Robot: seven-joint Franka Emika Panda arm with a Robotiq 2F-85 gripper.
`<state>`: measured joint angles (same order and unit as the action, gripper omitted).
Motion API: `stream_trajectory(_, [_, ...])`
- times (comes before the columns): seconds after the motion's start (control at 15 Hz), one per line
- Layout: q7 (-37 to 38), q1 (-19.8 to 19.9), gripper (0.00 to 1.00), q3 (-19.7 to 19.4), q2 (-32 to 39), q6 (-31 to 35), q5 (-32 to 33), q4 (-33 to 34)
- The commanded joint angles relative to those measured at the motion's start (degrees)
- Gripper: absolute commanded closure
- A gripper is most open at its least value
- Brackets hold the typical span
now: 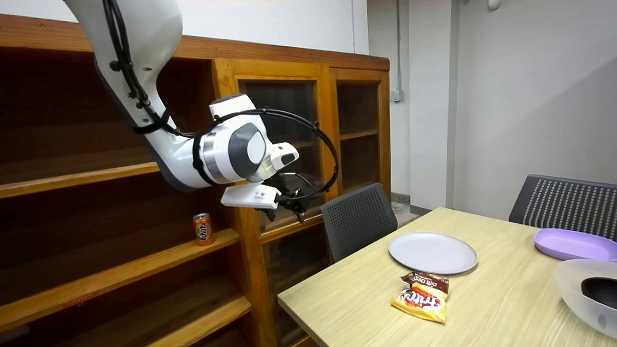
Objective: Put the orange can on the second shelf from the top
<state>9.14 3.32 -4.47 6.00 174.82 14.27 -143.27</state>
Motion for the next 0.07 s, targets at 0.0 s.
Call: stream_trajectory(0.0, [0.0, 0.0, 0.0, 0.0, 0.0, 0.0, 0.0, 0.0])
